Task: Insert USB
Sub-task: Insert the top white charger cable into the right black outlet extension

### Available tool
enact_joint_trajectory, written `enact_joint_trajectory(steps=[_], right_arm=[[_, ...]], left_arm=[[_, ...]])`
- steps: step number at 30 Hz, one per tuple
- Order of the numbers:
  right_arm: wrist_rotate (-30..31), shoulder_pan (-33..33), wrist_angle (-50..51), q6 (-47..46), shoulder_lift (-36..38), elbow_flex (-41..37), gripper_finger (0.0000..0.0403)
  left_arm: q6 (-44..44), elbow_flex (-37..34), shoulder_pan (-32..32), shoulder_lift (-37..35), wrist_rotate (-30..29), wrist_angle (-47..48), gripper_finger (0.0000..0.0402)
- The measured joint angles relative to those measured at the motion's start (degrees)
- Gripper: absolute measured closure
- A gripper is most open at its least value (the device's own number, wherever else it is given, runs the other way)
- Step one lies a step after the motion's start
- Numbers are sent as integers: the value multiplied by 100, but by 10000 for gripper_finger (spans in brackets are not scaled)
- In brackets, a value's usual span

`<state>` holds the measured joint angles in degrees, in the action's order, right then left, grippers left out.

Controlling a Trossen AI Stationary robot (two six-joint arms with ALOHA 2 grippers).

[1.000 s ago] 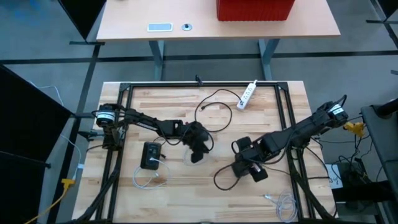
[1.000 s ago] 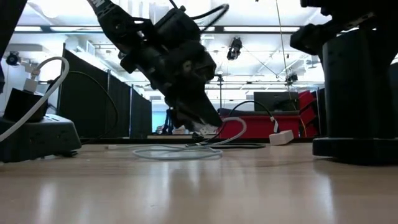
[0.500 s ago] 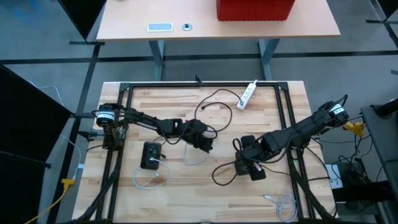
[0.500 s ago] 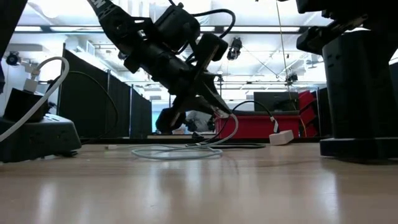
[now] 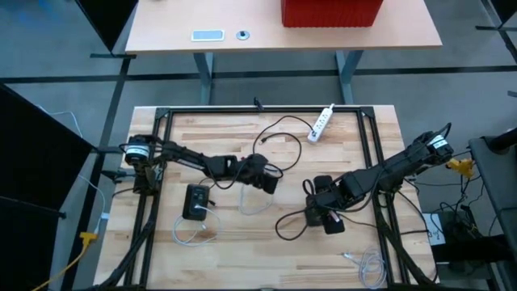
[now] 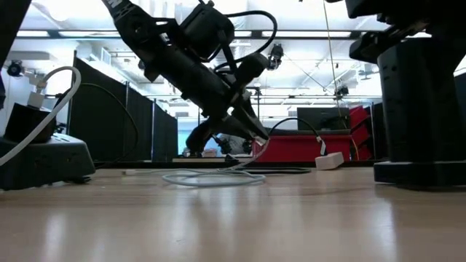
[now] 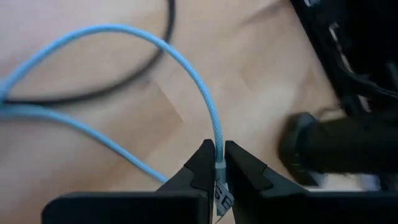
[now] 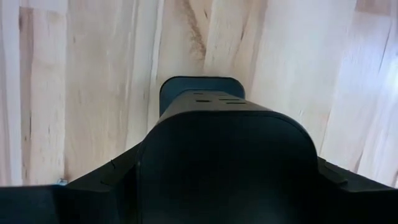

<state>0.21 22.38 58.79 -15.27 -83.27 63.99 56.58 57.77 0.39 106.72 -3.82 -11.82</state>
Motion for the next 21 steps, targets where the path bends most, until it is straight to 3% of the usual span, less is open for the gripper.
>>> enact_joint_trajectory(steps=[4, 7, 11, 21], right_arm=[[0, 7, 274, -155, 27, 1, 139], [0, 7, 331, -199, 29, 1, 139], [-2, 7, 331, -232, 29, 1, 139], [-3, 7, 328, -385, 29, 4, 139]], left_arm=[[-295, -2, -91, -1, -574, -10, 386], [-356, -2, -103, 2, -606, -21, 386], [37, -2, -103, 0, -556, 65, 380], [688, -6, -110, -1, -91, 203, 305]])
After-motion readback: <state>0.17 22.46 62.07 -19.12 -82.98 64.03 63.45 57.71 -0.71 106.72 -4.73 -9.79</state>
